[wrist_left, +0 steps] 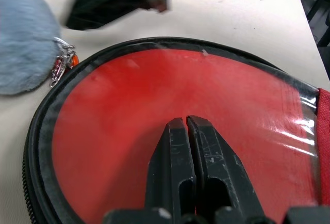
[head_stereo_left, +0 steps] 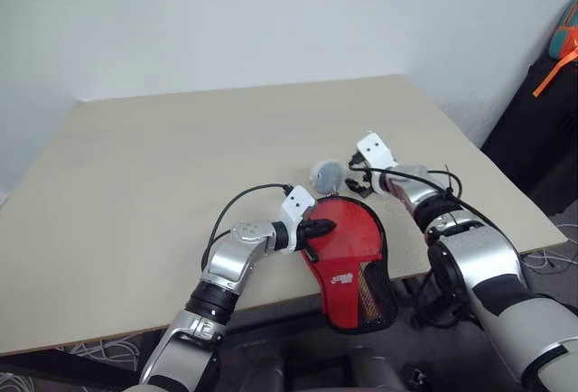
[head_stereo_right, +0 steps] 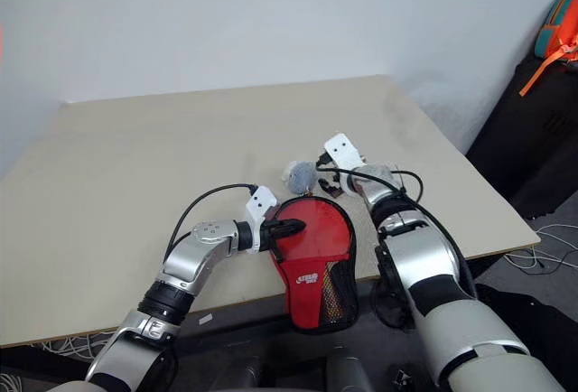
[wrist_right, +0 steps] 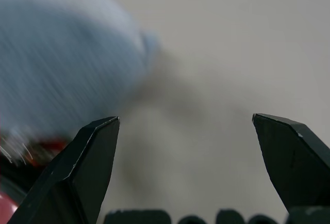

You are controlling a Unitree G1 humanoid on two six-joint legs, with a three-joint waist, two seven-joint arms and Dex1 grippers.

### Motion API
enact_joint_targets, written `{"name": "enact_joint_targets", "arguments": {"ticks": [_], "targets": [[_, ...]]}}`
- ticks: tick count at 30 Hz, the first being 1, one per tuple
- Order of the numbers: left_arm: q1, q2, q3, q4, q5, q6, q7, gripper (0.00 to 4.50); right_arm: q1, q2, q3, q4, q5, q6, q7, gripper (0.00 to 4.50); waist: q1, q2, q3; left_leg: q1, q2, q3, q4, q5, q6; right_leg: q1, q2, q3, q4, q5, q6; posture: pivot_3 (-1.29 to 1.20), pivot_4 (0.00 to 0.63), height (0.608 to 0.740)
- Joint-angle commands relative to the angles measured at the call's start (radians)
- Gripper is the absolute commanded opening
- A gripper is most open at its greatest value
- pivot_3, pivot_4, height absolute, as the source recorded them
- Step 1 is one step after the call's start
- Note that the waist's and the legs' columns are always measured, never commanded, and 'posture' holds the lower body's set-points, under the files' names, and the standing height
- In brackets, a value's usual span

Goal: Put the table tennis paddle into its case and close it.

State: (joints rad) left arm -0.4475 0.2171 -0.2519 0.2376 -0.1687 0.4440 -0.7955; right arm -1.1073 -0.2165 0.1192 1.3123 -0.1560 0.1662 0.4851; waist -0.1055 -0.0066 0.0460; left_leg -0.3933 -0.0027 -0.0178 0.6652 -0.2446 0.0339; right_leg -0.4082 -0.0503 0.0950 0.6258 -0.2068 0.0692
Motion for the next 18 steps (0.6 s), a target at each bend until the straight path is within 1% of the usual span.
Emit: {"name": "enact_joint_targets", "arguments": {"ticks": [1,7,9,12,18], "targets": [[-0.036,-0.005,-0.001,-0.006,-0.003,-0.024,-0.017,0.00,-0.006,-0.044,-0.003,-0.110,0.003,0.019,0.045,4.47,-0.001,0.001,0.000,0.000,0.000,0.000,0.000,0.000,0.000,0.000,0.000,0.000,0.000,0.000,0.000,0.00,0.000,0.740],[-0.041,-0.003,-0.014,0.005,0.001,-0.028,-0.044,0.00,0.009,-0.098,-0.024,-0.235,0.018,0.085,0.057,4.47,-0.001,0.003,0.000,0.000,0.000,0.000,0.000,0.000,0.000,0.000,0.000,0.000,0.000,0.000,0.000,0.00,0.000,0.740],[-0.045,-0.002,-0.017,0.017,0.005,-0.033,-0.051,0.00,-0.024,-0.097,-0.048,-0.251,0.035,0.092,0.036,4.47,-0.001,0.003,0.000,0.000,0.000,0.000,0.000,0.000,0.000,0.000,0.000,0.000,0.000,0.000,0.000,0.00,0.000,0.740],[-0.049,-0.001,-0.023,0.027,0.007,-0.037,-0.059,0.00,-0.084,-0.071,-0.080,-0.230,0.059,0.080,0.005,4.47,-0.001,0.003,0.000,0.000,0.000,0.000,0.000,0.000,0.000,0.000,0.000,0.000,0.000,0.000,0.000,0.00,0.000,0.740],[-0.038,-0.002,-0.024,0.021,0.012,-0.033,-0.063,0.00,-0.192,0.036,-0.122,-0.108,0.082,0.004,-0.070,4.47,-0.003,0.004,0.000,0.000,0.000,0.000,-0.001,0.000,0.000,0.000,0.000,0.000,0.000,0.000,0.000,0.00,0.000,0.740]]}}
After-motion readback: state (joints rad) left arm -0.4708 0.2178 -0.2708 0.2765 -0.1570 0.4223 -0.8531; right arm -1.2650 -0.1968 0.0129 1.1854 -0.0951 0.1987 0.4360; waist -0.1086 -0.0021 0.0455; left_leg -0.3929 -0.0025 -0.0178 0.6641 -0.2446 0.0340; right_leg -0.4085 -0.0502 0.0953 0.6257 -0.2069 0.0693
